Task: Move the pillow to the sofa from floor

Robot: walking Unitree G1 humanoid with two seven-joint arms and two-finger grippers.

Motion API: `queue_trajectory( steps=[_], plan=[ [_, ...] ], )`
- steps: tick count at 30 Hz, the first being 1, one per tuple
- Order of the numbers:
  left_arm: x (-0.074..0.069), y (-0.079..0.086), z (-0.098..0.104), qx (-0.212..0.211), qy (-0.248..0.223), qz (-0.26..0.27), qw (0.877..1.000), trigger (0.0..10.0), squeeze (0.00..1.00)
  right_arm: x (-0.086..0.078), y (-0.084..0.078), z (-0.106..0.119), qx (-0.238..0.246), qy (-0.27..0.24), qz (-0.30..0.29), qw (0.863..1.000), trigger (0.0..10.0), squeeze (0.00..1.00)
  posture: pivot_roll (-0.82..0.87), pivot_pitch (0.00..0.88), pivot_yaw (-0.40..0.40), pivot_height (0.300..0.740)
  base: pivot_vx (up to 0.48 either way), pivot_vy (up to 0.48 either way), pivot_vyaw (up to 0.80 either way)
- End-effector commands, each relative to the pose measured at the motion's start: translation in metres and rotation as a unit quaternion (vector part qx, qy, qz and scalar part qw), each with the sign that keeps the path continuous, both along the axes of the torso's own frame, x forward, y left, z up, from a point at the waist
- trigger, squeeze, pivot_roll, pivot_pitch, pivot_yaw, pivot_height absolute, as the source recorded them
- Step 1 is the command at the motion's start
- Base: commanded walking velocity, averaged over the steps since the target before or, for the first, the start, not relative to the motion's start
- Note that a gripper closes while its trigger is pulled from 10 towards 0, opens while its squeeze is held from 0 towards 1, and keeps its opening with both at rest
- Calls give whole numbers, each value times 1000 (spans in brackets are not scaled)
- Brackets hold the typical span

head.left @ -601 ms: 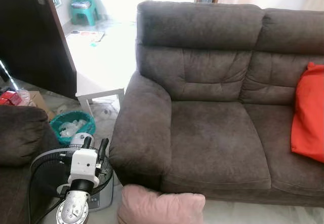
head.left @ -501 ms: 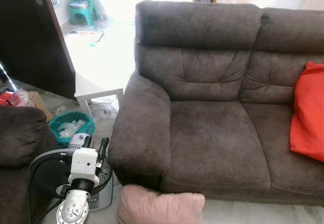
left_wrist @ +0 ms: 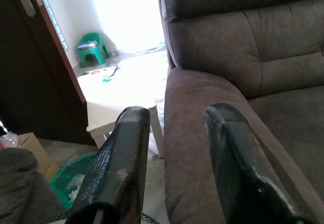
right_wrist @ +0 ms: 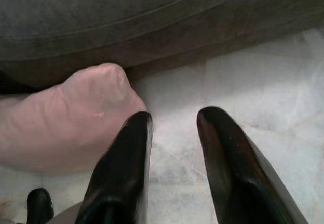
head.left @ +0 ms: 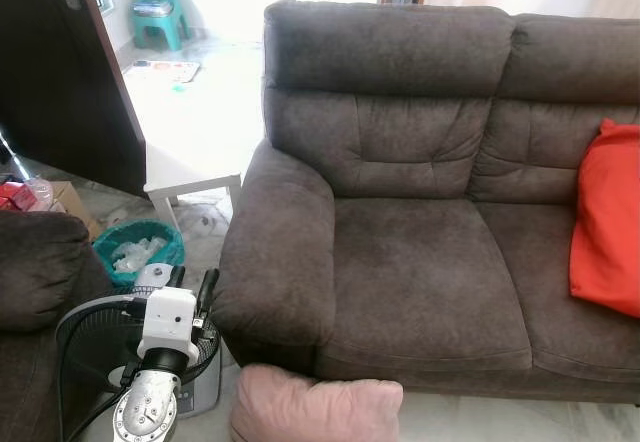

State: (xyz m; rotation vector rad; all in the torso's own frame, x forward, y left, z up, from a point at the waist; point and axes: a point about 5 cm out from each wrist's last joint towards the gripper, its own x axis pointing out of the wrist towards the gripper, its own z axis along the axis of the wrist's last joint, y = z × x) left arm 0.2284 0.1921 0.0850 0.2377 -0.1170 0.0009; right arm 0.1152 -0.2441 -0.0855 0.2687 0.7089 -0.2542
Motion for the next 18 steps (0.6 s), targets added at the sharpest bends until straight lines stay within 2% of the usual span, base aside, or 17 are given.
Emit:
queue_trajectory(
  steps=[1, 2, 3, 11, 14, 18],
  plan=[
    [3, -3, 5, -5, -5, -8, 1000, 10000, 0, 123, 33, 57, -32, -174, 44, 983, 10000, 0, 189, 18, -71, 740, 0, 0, 0],
    [3, -3, 5, -4, -5, -8, 1000, 10000, 0, 145, 42, 73, -36, -205, 51, 977, 10000, 0, 189, 18, -71, 740, 0, 0, 0],
    [3, -3, 5, -4, -5, -8, 1000, 10000, 0, 156, 45, 82, -38, -224, 52, 973, 10000, 0, 189, 18, -70, 740, 0, 0, 0],
    [4, -3, 7, -2, -6, -11, 1000, 10000, 0, 167, 44, 103, -50, -288, 52, 955, 10000, 0, 188, 9, -67, 740, 0, 0, 0],
    [4, -4, 8, -2, -7, -13, 1000, 10000, 0, 171, 43, 111, -70, -306, 53, 948, 10000, 0, 187, 9, -67, 740, 0, 0, 0],
    [2, -4, 9, 0, -8, -13, 1000, 10000, 0, 164, 33, 118, -117, -322, 55, 938, 10000, 0, 195, 8, -73, 740, 0, 0, 0]
  ],
)
